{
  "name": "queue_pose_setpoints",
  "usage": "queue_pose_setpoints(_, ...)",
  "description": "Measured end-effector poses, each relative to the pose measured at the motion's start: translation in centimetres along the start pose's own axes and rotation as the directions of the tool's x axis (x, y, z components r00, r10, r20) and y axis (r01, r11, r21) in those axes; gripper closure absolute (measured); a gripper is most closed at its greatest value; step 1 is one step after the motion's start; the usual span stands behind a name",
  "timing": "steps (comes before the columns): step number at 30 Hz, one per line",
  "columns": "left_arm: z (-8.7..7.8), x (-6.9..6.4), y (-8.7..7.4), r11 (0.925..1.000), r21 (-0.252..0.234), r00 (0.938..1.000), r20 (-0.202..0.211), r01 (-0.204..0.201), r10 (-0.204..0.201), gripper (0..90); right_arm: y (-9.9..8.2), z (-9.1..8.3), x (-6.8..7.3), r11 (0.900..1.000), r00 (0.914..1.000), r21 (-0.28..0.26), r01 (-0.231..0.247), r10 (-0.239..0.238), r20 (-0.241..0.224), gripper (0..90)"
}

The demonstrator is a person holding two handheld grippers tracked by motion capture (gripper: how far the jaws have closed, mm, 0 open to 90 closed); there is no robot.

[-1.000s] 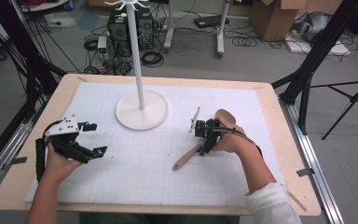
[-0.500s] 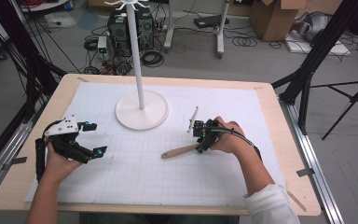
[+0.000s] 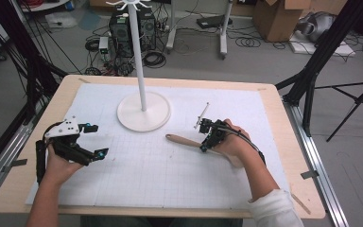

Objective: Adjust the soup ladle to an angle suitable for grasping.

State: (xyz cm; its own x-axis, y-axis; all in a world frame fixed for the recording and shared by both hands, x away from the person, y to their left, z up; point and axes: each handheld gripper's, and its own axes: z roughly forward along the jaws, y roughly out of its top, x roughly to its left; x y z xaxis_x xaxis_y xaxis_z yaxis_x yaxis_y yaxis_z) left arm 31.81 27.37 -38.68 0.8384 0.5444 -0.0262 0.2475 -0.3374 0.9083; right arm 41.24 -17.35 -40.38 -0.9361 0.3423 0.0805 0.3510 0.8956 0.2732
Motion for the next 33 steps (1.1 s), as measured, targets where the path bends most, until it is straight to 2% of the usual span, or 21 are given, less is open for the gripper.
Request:
queue_pose_setpoints(1, 0.0, 0.0, 0.0, 1.0000, 0.001, 1.0000, -0.001, 0.001, -0.001, 1.6, -0.2, -0.1, 0.0, 0.9998, 0.9998, -0.010, -0.019, 0.019, -0.001, 77.3)
queue_pose_setpoints(4, 0.0, 0.0, 0.0, 1.0000, 0.003, 1.0000, -0.001, -0.002, 0.002, 1.7, -0.3, 0.0, 0.0, 0.9997, 0.9998, -0.014, -0.020, 0.020, -0.005, 77.3)
queue_pose_setpoints(17, -0.1, -0.1, 0.0, 1.0000, -0.003, 1.0000, 0.000, 0.001, -0.001, 1.7, -0.4, 0.0, 0.4, 1.0000, 0.9999, -0.008, 0.003, -0.003, 0.016, 74.6)
queue_pose_setpoints(19, -0.1, -0.1, 0.1, 1.0000, -0.001, 1.0000, 0.000, -0.002, 0.002, 1.7, -0.4, -0.3, 0.3, 0.9997, 0.9998, -0.024, -0.002, 0.002, 0.017, 68.3)
queue_pose_setpoints(20, -0.1, -0.1, 0.1, 1.0000, -0.001, 1.0000, 0.000, -0.002, 0.002, 1.7, -0.4, -0.3, 0.3, 0.9997, 0.9998, -0.024, -0.002, 0.002, 0.017, 68.3)
queue_pose_setpoints(21, -0.1, -0.1, 0.1, 1.0000, -0.002, 1.0000, 0.001, -0.002, 0.002, 1.7, -0.6, -0.5, 0.3, 0.9990, 0.9998, -0.044, -0.010, 0.011, 0.018, 60.3)
queue_pose_setpoints(22, -0.1, -0.1, 0.1, 1.0000, -0.003, 1.0000, 0.001, -0.003, 0.003, 1.7, -0.6, -0.5, 0.3, 0.9990, 0.9998, -0.044, -0.010, 0.011, 0.018, 60.3)
queue_pose_setpoints(23, -0.2, -0.1, 0.1, 1.0000, -0.003, 1.0000, 0.002, -0.006, 0.006, 1.7, -0.7, -0.8, 0.4, 0.9982, 0.9995, -0.057, -0.018, 0.019, 0.026, 51.6)
queue_pose_setpoints(25, -0.2, -0.1, 0.2, 1.0000, -0.005, 1.0000, 0.002, -0.005, 0.005, 1.7, -0.9, -1.2, 0.5, 0.9970, 0.9986, -0.073, -0.026, 0.029, 0.044, 44.8)
queue_pose_setpoints(26, -0.2, -0.1, 0.2, 1.0000, -0.005, 1.0000, 0.002, -0.005, 0.005, 1.7, -0.9, -1.2, 0.5, 0.9970, 0.9986, -0.073, -0.026, 0.029, 0.044, 44.8)
queue_pose_setpoints(27, -0.2, -0.1, 0.2, 1.0000, -0.007, 1.0000, 0.001, -0.005, 0.005, 1.7, -1.1, -1.6, 0.5, 0.9948, 0.9980, -0.099, -0.022, 0.028, 0.056, 40.1)
queue_pose_setpoints(28, -0.2, -0.1, 0.2, 1.0000, -0.007, 1.0000, 0.001, -0.005, 0.005, 1.7, -1.1, -1.6, 0.5, 0.9948, 0.9980, -0.099, -0.022, 0.028, 0.056, 40.1)
queue_pose_setpoints(29, -0.2, -0.2, 0.2, 1.0000, -0.008, 1.0000, 0.001, -0.004, 0.004, 1.7, -1.2, -2.1, 0.7, 0.9915, 0.9973, -0.128, -0.021, 0.030, 0.067, 35.4)
queue_pose_setpoints(30, -0.2, -0.2, 0.2, 1.0000, -0.008, 1.0000, 0.001, -0.004, 0.004, 1.6, -1.2, -2.1, 0.7, 0.9915, 0.9973, -0.128, -0.021, 0.030, 0.067, 35.4)
queue_pose_setpoints(31, -0.2, -0.2, 0.2, 0.9999, -0.009, 1.0000, 0.003, -0.006, 0.006, 1.7, -1.3, -2.6, 0.8, 0.9863, 0.9969, -0.165, -0.013, 0.026, 0.074, 31.2)
queue_pose_setpoints(33, -0.3, -0.1, 0.3, 0.9999, -0.010, 0.9999, 0.005, -0.010, 0.010, 1.7, -1.4, -2.9, 1.0, 0.9844, 0.9968, -0.175, -0.015, 0.028, 0.075, 28.6)
